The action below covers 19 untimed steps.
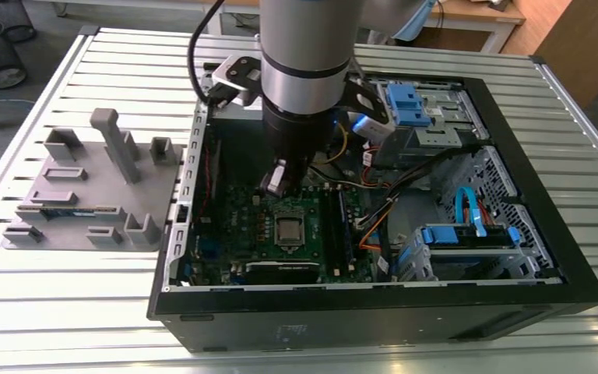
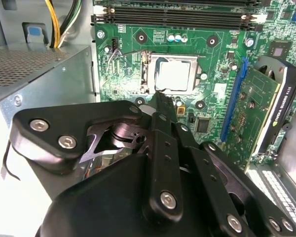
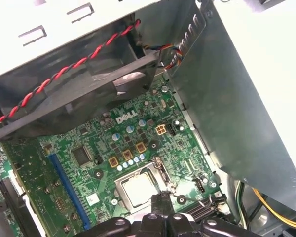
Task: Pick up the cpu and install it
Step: 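Install the first cpu locking lever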
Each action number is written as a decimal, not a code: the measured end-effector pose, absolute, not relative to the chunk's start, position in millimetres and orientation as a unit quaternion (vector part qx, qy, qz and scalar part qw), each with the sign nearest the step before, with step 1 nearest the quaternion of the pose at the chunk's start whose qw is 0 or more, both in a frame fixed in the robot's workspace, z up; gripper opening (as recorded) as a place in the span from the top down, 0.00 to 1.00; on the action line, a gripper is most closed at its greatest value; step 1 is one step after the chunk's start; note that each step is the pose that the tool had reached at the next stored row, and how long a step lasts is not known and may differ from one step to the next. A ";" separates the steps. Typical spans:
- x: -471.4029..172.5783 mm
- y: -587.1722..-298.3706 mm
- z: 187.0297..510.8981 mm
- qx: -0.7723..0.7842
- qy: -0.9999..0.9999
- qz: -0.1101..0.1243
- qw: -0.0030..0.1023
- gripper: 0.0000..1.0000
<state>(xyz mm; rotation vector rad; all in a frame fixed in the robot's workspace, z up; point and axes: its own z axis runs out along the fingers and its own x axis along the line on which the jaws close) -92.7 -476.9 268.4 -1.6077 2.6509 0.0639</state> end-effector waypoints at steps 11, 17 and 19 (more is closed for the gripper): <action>-92.7 -476.8 272.4 -0.518 0.855 0.021 0.020 0.89; -92.8 -476.8 278.5 -0.518 0.855 0.021 0.020 0.89; -92.8 -476.8 281.2 -0.518 0.855 0.021 0.020 0.89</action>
